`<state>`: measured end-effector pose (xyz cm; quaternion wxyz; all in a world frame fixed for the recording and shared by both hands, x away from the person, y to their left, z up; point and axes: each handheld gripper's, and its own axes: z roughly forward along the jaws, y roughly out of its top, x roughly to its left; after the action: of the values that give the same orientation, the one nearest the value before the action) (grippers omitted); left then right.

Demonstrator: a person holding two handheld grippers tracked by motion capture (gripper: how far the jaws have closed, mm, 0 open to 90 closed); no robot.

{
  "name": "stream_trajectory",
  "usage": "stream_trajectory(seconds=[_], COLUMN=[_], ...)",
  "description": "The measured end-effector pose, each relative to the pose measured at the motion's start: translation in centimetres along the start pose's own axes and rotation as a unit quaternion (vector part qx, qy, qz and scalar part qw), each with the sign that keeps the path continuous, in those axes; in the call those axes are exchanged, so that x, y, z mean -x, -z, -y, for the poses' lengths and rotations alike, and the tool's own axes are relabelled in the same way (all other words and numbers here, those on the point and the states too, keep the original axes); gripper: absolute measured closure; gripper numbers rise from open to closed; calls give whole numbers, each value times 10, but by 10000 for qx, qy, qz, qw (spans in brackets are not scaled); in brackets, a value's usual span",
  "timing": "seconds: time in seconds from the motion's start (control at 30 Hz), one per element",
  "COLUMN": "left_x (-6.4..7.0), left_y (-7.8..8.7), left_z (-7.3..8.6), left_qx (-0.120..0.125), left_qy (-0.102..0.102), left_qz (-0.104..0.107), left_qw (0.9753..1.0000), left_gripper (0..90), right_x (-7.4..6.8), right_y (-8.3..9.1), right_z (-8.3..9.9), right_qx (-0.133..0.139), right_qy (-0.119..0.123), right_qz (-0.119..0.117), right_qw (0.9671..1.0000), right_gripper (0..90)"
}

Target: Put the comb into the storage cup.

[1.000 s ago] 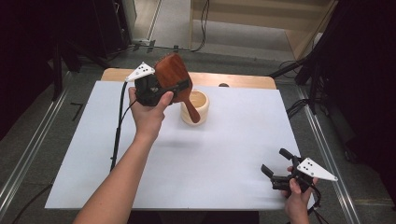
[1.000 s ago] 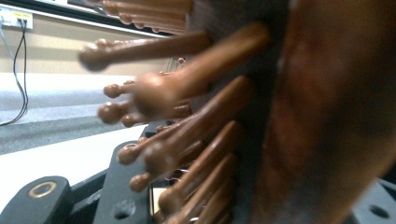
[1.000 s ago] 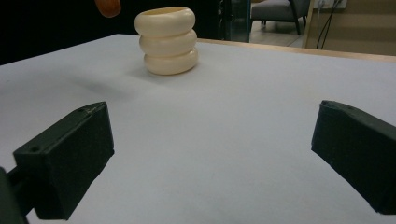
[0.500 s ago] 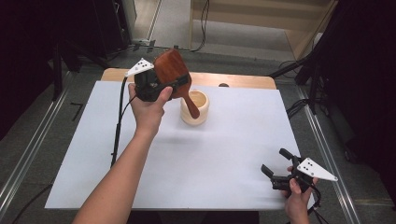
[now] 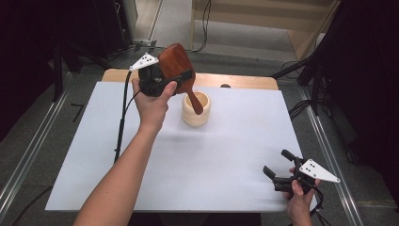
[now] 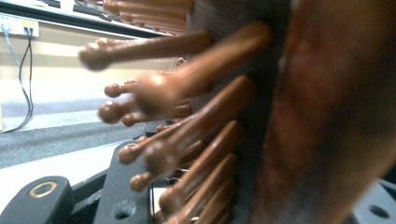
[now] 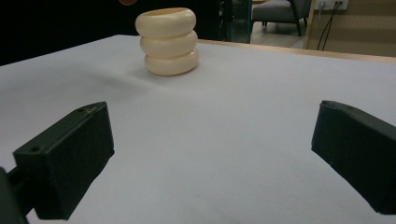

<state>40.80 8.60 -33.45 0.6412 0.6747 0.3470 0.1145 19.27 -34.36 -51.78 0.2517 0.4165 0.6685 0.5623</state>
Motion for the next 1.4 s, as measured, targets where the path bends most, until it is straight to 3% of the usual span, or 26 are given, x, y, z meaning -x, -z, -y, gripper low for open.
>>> stream_trajectory(seconds=[0.4, 0.63, 0.87, 1.4], left_x=[-6, -14, -23, -29], left_y=[-11, -15, -22, -36], left_z=[-5, -6, -1, 11], left_qx=[47, 61, 58, -9], left_qy=[28, 17, 21, -22], left_qz=[-82, -241, -390, -543], left_qw=[10000, 9997, 9992, 9985], left_gripper=[527, 527, 526, 525], right_x=[0, 1, 0, 0], right_y=[0, 0, 0, 0], right_z=[0, 0, 0, 0], right_qx=[31, 48, 45, 56], right_qy=[-23, -32, -20, -34], right_qz=[7, 8, 2, 0], right_qw=[10000, 10000, 10000, 10000], right_gripper=[0, 0, 0, 0])
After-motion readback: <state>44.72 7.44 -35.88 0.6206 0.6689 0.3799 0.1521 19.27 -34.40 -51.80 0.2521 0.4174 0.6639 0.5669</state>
